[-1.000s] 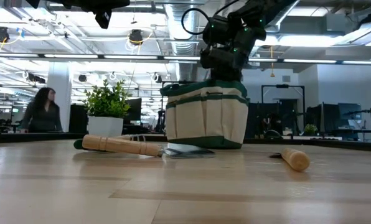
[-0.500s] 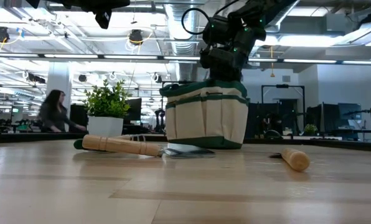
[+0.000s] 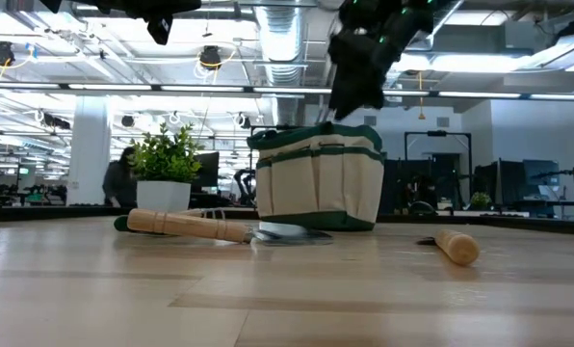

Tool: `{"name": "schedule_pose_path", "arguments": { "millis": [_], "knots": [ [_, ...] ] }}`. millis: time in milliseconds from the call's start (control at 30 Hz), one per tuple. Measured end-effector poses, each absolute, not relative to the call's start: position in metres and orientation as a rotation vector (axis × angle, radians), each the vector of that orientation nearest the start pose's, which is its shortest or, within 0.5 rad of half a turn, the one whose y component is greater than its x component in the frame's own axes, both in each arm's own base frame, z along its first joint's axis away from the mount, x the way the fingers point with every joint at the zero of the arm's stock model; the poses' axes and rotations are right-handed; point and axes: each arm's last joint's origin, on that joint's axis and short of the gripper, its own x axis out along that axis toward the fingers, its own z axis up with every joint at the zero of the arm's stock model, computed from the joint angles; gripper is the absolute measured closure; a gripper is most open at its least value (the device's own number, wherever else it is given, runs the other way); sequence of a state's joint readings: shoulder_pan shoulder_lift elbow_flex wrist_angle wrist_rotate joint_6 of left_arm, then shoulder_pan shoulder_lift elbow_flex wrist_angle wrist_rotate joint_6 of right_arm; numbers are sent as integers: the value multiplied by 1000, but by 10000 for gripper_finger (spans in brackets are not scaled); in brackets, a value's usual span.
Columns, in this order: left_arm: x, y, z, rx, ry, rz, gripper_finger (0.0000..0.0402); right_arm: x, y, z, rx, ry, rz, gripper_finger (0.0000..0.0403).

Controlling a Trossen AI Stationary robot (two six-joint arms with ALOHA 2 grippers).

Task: Pick & Place Garden tools in Gardening bag
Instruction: Put the right trowel into the side pocket of the gardening bag

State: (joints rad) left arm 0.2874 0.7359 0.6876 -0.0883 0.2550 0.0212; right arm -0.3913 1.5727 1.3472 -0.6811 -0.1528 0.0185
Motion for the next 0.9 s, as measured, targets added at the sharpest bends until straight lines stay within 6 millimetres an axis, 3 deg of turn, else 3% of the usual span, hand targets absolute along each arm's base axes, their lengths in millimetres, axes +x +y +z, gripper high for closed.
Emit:
{"name": "schedule_pose_path", "arguments": {
  "millis": [300,467,667,900],
  "knots": [
    [162,40,316,-15,132,31,399,269,-101,354,203,679,-216,218],
    [162,40,316,-16,132,31,399,251,-85,376,171,600,-186,228],
    [162,40,316,-19,132,31,399,243,-69,387,154,558,-141,236],
    [162,40,316,-52,131,32,399,248,-57,385,225,566,-118,239]
  ]
}}
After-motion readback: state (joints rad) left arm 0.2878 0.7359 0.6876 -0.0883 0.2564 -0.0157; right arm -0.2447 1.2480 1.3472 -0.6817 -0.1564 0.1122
